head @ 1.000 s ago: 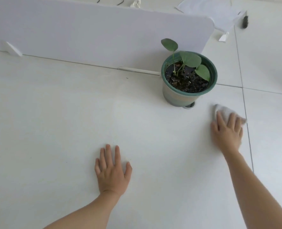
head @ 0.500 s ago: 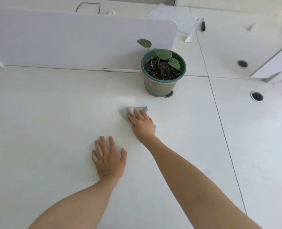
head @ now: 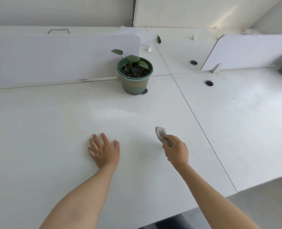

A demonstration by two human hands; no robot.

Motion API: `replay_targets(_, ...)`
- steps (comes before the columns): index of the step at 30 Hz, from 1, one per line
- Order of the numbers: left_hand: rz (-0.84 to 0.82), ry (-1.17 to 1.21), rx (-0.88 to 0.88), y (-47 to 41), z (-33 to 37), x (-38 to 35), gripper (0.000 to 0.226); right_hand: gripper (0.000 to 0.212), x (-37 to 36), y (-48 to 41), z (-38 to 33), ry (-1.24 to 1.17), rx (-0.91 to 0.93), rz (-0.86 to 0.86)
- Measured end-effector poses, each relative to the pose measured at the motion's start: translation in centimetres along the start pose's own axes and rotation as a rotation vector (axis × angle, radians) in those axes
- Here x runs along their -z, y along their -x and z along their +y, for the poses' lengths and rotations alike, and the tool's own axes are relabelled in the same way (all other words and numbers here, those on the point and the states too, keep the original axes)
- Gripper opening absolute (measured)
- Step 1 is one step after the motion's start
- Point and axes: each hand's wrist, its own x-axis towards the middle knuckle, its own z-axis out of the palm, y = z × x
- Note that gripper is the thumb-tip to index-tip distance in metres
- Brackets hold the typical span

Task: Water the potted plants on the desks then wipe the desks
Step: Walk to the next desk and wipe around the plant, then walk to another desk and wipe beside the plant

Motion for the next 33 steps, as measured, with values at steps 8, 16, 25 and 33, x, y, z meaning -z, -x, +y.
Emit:
replay_targets(8, 0.093, 0.388, -0.028, 2.9, -1.1, 3.8, 0.053, 0.023, 4.6, 6.0, 3.9, -0.306, -0.044, -0.033)
replay_targets(16, 0.068, 0.863, -0.01, 18.9, 1.7, 4.1, 0.018, 0.031, 8.5, 9.0, 7.4, -0.221, 0.19, -0.303)
replay_targets(25, 0.16, 0.796, 0.121, 29.0, 1.2, -0.2, 0.015, 0.036, 11.7, 11.8, 11.3, -0.026, 0.455, -0.414)
replay_targets(33, 0.269, 0.767, 0.387, 39.8, -5.2, -2.1, 0.022, 0.034, 8.9, 17.9, 12.4, -0.032, 0.577, -0.647)
